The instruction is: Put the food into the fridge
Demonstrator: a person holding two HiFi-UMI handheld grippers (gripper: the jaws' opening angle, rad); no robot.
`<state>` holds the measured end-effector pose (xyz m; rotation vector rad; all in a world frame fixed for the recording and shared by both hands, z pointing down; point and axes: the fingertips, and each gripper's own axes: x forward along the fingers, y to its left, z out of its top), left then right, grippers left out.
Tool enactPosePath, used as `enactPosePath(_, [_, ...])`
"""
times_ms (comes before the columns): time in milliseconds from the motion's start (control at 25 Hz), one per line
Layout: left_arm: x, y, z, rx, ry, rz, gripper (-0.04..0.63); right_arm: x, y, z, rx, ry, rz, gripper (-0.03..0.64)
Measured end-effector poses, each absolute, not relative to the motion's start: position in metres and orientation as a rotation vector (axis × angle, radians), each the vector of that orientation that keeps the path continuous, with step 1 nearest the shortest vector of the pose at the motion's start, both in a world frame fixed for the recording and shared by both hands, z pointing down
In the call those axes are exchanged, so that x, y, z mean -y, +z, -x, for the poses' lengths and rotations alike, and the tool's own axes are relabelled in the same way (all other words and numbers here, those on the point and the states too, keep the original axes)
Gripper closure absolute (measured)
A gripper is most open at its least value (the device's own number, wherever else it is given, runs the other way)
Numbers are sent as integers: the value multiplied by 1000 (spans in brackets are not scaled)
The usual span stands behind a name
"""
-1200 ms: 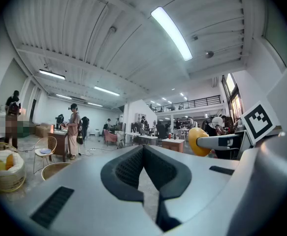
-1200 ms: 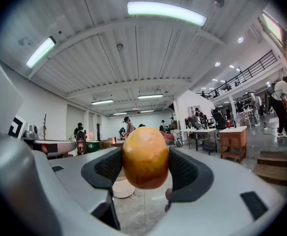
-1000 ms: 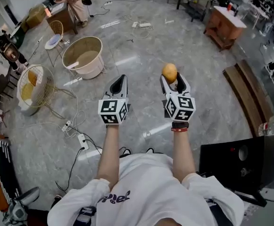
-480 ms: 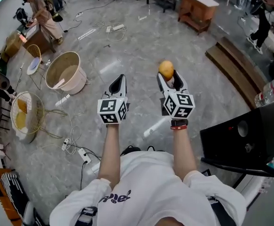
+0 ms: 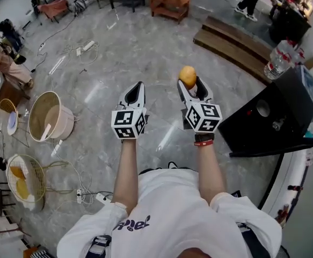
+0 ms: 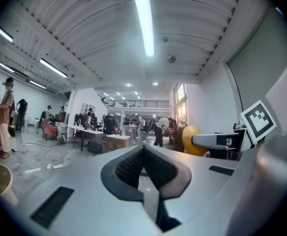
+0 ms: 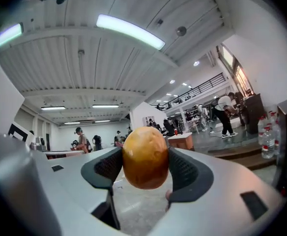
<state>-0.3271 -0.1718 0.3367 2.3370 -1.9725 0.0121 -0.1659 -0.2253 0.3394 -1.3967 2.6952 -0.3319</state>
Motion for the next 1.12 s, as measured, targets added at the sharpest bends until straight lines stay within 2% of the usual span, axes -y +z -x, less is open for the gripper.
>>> enactPosePath(480, [196,362,230,1469,51,-2666,577,185,368,61,-2348,-314,1973,308])
enactPosePath(720, [167,380,161,1194,90,-2776,577,133,381,-4,-2135,-331,2182,309])
enactPosePath(1120, [120,397,87,863,120,-2907,577,48,405,-65,-1848,-342,2400,310])
